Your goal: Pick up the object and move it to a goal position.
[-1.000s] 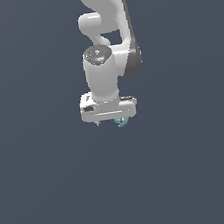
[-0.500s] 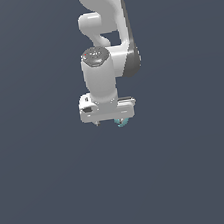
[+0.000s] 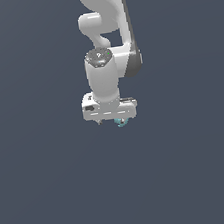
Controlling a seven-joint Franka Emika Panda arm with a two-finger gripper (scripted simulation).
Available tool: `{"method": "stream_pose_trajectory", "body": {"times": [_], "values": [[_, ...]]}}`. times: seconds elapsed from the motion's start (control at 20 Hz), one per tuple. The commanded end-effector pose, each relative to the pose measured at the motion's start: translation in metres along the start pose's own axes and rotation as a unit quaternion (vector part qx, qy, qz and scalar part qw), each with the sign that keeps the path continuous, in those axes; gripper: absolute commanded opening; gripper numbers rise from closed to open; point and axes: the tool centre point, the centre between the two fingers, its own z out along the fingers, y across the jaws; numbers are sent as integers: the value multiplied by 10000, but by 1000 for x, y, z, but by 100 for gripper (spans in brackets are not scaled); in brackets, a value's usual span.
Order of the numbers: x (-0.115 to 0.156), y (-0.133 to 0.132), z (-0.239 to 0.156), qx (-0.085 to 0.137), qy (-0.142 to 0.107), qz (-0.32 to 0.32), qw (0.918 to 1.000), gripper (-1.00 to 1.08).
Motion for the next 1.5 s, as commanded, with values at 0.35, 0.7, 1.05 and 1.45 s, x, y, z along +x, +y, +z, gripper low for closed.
{"method": "stream_pose_trajectory", "body": {"times": [0.35, 0.7, 1.05, 1.45], "values": [[-21, -14, 15, -18, -38, 883, 9961, 100], [-40, -24, 28, -44, -65, 1694, 9855, 100], [-61, -34, 40, -77, -85, 2497, 9682, 100], [-82, -41, 51, -115, -96, 3274, 9448, 100]]}}
